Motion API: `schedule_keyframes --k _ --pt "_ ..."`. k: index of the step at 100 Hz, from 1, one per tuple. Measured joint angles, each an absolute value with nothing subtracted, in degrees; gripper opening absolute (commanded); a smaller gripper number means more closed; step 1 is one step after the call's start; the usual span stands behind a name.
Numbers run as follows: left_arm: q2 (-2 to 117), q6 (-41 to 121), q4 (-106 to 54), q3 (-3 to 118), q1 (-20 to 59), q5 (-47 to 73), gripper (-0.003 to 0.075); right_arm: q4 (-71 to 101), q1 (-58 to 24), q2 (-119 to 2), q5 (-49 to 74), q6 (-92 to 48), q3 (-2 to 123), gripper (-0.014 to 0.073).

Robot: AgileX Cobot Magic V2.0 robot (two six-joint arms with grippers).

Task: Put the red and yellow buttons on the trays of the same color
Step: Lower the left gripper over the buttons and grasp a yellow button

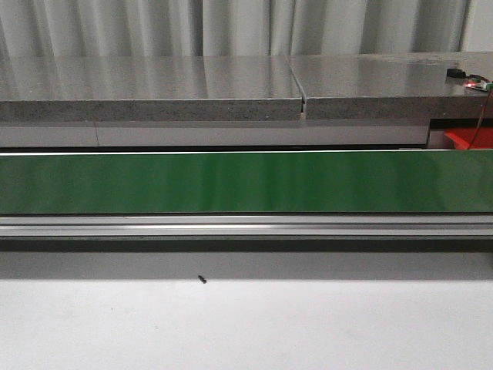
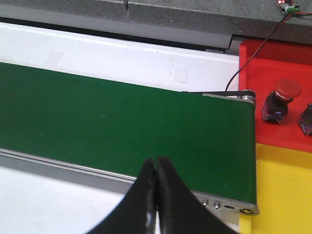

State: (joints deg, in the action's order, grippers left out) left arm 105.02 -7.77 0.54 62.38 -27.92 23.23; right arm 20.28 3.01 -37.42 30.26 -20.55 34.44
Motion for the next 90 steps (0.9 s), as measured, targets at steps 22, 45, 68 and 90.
schedule_keyframes --k 22,45,68,90 --pt "105.3 -7.7 0.5 62.4 -27.9 21.7 0.0383 20.3 3.0 -37.4 30.3 -20.6 34.4 -0.0068" --pt "105.3 -7.6 0.5 62.4 -27.9 21.1 0.0099 20.3 3.0 -37.4 30.3 -20.6 34.4 -0.0068" --pt "104.7 -7.6 0.5 62.4 -27.9 22.7 0.0001 20.3 3.0 -37.4 30.3 -20.6 34.4 -0.0068" --pt "98.2 -7.6 0.0 62.4 -27.9 25.4 -0.0002 20.3 3.0 -37.4 30.3 -20.6 34.4 -0.0068"
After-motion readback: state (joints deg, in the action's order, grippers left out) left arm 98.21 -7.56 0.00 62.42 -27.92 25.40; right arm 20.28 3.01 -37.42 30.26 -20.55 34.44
